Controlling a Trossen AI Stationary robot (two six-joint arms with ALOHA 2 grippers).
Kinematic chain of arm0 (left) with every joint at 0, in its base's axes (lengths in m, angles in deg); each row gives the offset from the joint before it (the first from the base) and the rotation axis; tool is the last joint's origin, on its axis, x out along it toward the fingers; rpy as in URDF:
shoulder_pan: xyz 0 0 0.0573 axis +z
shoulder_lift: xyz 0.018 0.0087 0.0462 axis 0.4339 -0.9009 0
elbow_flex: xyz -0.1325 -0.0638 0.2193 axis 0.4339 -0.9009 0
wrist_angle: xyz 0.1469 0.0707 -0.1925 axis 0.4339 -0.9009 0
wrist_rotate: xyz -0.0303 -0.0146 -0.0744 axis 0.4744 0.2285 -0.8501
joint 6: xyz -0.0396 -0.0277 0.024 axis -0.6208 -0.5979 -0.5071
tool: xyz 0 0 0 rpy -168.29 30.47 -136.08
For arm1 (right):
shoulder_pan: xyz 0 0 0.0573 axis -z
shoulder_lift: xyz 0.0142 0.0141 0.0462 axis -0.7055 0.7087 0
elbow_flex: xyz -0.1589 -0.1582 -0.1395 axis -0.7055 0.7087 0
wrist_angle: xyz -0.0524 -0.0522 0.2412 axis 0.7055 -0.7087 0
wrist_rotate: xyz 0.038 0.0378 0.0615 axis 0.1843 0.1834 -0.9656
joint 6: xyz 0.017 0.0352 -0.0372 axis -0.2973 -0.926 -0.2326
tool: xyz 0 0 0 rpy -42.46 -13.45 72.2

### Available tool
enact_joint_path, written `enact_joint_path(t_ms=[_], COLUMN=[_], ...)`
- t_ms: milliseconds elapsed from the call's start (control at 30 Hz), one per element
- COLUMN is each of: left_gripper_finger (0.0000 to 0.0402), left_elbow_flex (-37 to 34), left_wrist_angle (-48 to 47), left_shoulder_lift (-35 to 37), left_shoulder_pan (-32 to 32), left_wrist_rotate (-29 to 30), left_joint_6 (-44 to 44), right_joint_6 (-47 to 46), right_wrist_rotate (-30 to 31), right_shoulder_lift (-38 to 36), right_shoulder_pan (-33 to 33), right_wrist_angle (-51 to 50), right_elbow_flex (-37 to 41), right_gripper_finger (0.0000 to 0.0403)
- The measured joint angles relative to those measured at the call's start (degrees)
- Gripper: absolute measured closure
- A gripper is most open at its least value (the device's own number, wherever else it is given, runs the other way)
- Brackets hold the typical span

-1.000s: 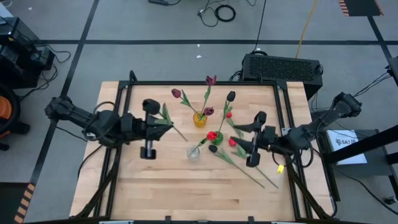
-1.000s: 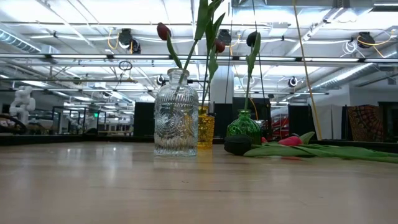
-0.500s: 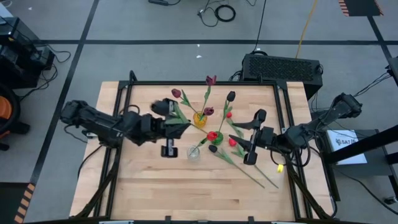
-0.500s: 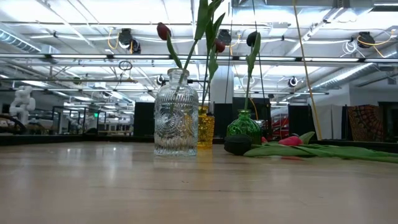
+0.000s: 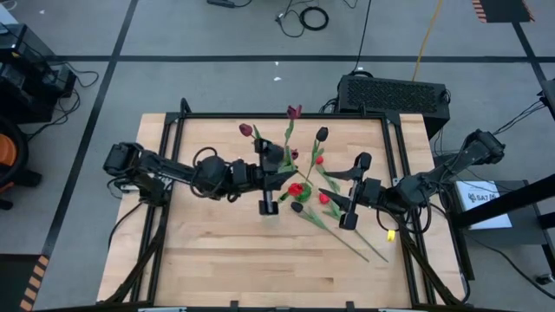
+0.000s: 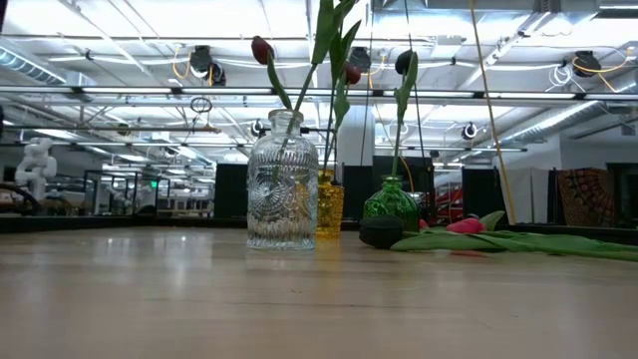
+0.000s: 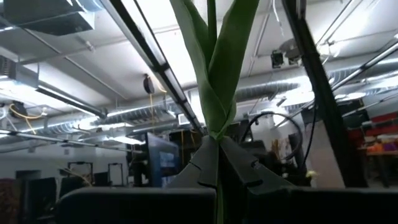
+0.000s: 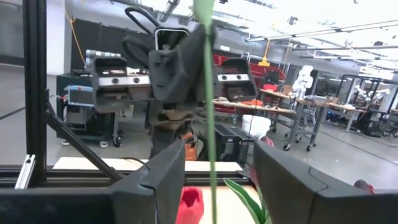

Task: Sort flowers into vase by color
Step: Put the bottom left black flower in the green flower vase

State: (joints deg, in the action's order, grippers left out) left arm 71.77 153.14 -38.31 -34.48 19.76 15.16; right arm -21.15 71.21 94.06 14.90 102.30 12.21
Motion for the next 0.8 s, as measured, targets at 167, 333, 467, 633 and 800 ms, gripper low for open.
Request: enact_joint_path(t_ms=[167,333,467,633,800], left_gripper_finger=[0.0399,0.0399,0.0399,0.0399,0.0399], left_elbow_flex=[0.1,0.1,0.1,0.1,0.1], left_wrist_angle=[-2.2,-5.9,-10.2,-12.5,-12.4], left_shoulder_lift=[0.1,0.0,0.0,0.0,0.0], left_shoulder_pan=[1.8,2.1,1.9,1.6,1.6], left_wrist_rotate=[0.0,-3.1,-3.6,-4.0,-4.1], left_joint_6=[-0.4,0.6,3.2,5.0,5.0], right_joint_6=[0.2,1.8,2.8,3.2,2.8], right_wrist_rotate=[0.4,0.6,0.6,0.5,-0.2], right_shoulder_lift=[0.0,0.0,0.0,0.0,1.1], right_shoulder_pan=[0.0,0.0,0.0,0.1,3.0], right_wrist_angle=[-1.1,-2.9,-2.8,-2.3,-1.9], right_elbow_flex=[0.0,0.0,0.0,0.1,0.1], right_gripper_finger=[0.022,0.022,0.022,0.022,0.022])
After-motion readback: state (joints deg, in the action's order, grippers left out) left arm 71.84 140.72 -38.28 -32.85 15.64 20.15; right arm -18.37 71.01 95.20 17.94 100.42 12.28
